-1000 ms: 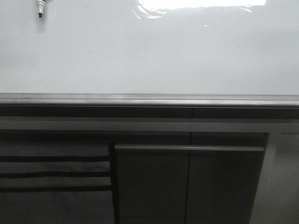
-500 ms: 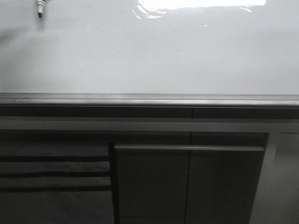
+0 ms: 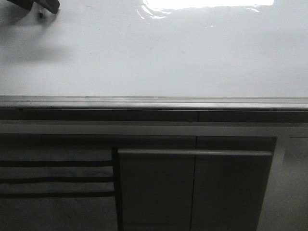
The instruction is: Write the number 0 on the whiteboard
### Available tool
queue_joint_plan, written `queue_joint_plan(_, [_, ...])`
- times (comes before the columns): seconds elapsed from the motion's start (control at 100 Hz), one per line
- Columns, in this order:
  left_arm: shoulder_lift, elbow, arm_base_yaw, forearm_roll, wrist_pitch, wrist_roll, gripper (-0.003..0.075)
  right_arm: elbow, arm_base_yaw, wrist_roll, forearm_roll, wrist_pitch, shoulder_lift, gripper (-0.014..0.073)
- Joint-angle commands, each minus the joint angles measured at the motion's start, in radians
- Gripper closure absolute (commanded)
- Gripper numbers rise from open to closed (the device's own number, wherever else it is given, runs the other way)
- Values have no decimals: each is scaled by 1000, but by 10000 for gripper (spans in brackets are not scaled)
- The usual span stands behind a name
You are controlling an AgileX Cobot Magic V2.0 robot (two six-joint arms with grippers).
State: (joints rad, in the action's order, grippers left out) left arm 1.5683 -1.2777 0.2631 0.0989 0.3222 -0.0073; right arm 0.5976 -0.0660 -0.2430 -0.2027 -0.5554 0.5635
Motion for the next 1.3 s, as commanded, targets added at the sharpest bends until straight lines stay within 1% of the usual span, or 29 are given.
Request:
queue_joint_plan(0.0, [-31,-38,-2,4,-65,-9,428,35,8,-7,-7,79,10,295])
queue_joint_plan(0.14, [-31,-38,-2,30,-62,-9,573,35,8,-7,-7,77,10,295])
queue_joint_plan(0.22, [-33,-38,-2,35,-58,-9,640,35,8,-7,-7,77,10,295])
queue_joint_plan(0.29, [-49,-38,-2,49,-39,-5,681,35,8,-7,-7,77,10,295])
queue_joint_plan(0.37, [-76,-38,-2,72,-8,-3,714,35,8,-7,-18,70,10,295])
queue_joint_plan(0.42, [-100,-38,-2,86,38,7,736,44,8,-7,-39,53,11,295])
queue_joint_plan(0.46, [-125,-38,-2,84,77,48,740,52,8,-10,-51,36,15,295])
queue_joint_plan(0.54, [-171,-38,24,84,207,152,740,78,6,-30,-58,-14,27,295])
queue_joint_plan(0.61, [-209,-38,66,59,328,251,740,110,6,-101,-104,-57,53,295])
queue_joint_plan(0.64, [-225,-38,86,37,375,289,740,123,6,-141,-149,-75,67,295])
queue_joint_plan(0.72, [-253,-38,158,-33,507,421,740,169,6,-344,-305,-159,124,295])
queue_joint_plan(0.79, [-268,-38,227,-90,612,528,740,209,6,-494,-428,-252,184,295])
queue_joint_plan(0.84, [-270,-38,275,-125,678,592,740,238,1,-578,-496,-314,233,295])
queue_joint_plan(0.88, [-270,-38,317,-146,726,614,741,257,-12,-632,-532,-361,262,295])
queue_joint_plan(0.94, [-270,-38,375,-162,776,625,740,290,-44,-726,-544,-419,312,295])
queue_joint_plan(1.01, [-270,-38,435,-166,792,625,740,323,-97,-834,-544,-460,366,295])
queue_joint_plan(1.12, [-270,-38,520,-168,789,626,740,364,-197,-1005,-544,-462,437,295])
queue_joint_plan(1.19, [-270,-38,566,-170,789,626,740,390,-259,-1040,-544,-423,474,295])
queue_joint_plan(1.29, [-270,-38,620,-170,789,626,740,431,-334,-1040,-542,-371,518,295])
